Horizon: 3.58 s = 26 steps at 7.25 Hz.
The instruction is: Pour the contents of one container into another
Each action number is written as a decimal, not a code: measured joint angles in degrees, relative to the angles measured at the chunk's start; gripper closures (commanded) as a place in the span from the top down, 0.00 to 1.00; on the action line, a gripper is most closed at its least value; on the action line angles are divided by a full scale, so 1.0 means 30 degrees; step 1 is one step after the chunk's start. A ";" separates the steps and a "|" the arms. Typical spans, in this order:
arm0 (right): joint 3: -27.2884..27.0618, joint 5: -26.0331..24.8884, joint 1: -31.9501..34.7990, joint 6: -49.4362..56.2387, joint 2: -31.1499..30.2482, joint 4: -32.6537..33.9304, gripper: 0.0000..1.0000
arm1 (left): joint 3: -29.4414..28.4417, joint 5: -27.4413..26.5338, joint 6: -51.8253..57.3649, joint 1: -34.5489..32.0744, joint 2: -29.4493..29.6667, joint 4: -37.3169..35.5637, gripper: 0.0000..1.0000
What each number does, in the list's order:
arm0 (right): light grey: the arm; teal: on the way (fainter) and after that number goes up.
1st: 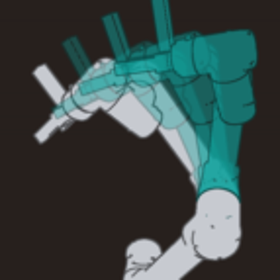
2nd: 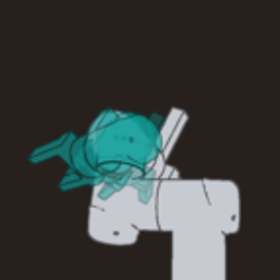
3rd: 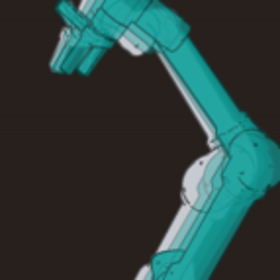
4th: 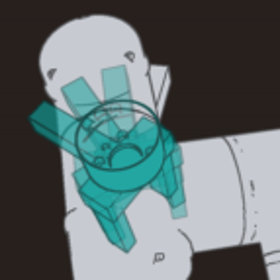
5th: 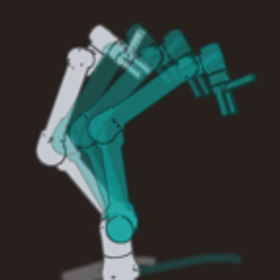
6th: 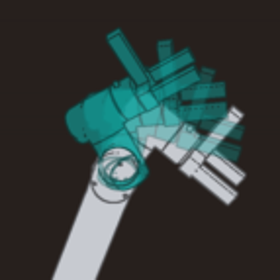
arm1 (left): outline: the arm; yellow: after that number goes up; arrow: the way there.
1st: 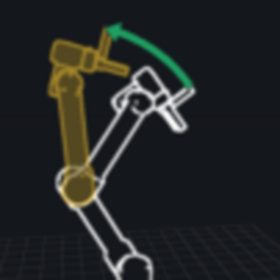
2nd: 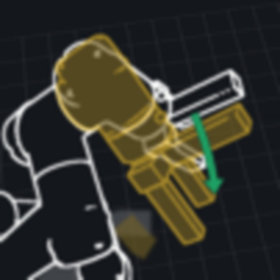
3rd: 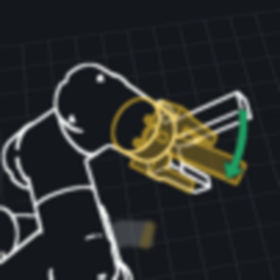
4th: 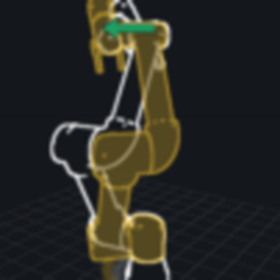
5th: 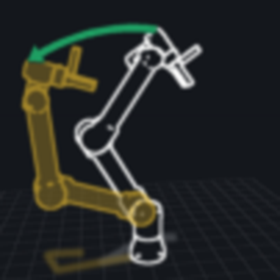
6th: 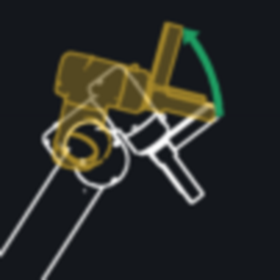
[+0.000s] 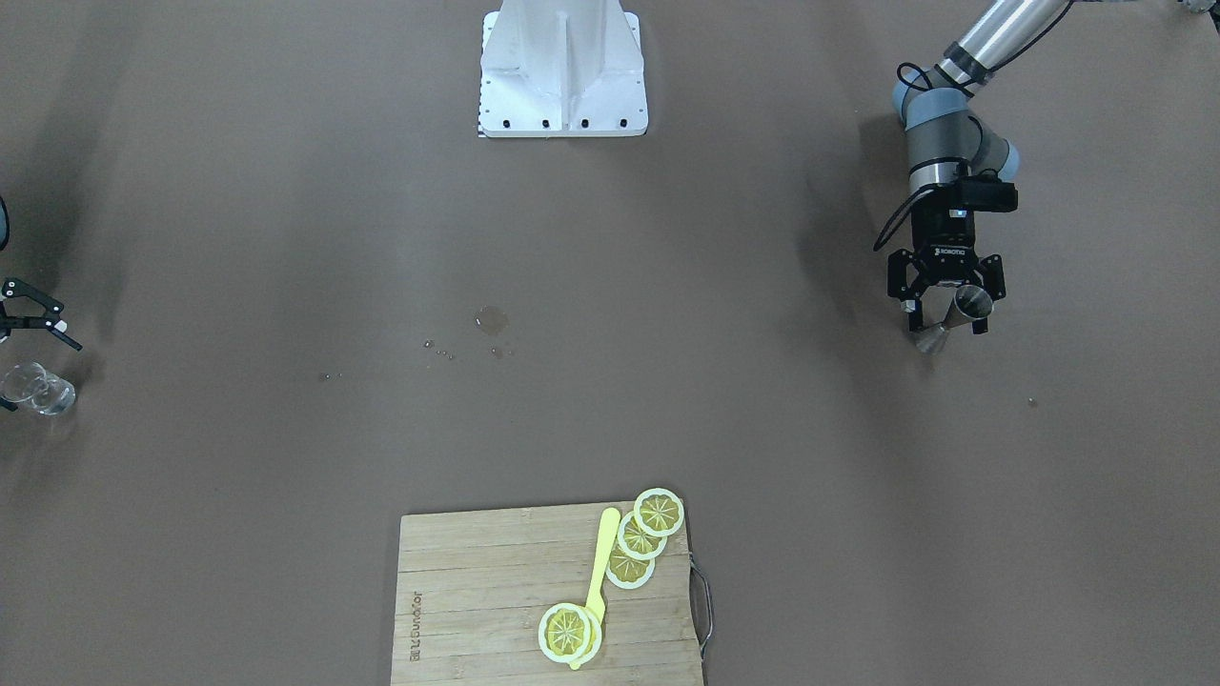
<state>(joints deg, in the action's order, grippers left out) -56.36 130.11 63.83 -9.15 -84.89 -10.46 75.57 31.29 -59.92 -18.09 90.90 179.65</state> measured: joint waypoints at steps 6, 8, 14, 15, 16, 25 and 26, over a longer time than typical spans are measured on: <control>0.0332 -0.1083 -0.0006 -0.0095 0.0154 0.0001 0.80 | 0.0130 -0.0028 0.0250 -0.0043 -0.0489 -0.0265 0.62; 0.0354 -0.1173 -0.0006 -0.0160 0.0207 0.0002 0.70 | 0.0147 -0.0028 0.0248 -0.0060 -0.0502 -0.0348 0.51; 0.0150 -0.1059 0.0000 -0.0186 0.0203 0.0001 0.00 | 0.0227 -0.0028 0.0226 -0.0087 -0.0504 -0.0534 0.28; -0.0033 -0.0883 0.0022 -0.0218 0.0195 0.0001 0.00 | 0.0516 -0.0022 0.0227 -0.0050 -0.0513 -0.0624 0.25; -0.0364 -0.0524 0.0062 -0.0369 0.0196 0.0027 0.00 | 0.1096 -0.0009 0.0232 -0.0008 -0.0648 -0.0810 0.20; -0.6715 0.1682 0.0412 -0.0869 0.1179 0.8138 0.00 | 0.4222 0.1901 0.0135 0.0162 -0.1598 -0.1985 0.00; -0.7735 0.1766 0.0523 -0.0849 0.1169 0.9640 0.00 | 0.4561 0.2525 0.0168 0.0165 -0.1551 -0.2043 0.00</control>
<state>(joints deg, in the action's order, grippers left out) -79.57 135.40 65.40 -11.70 -81.38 18.46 89.25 38.86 -59.41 -17.60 86.24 173.52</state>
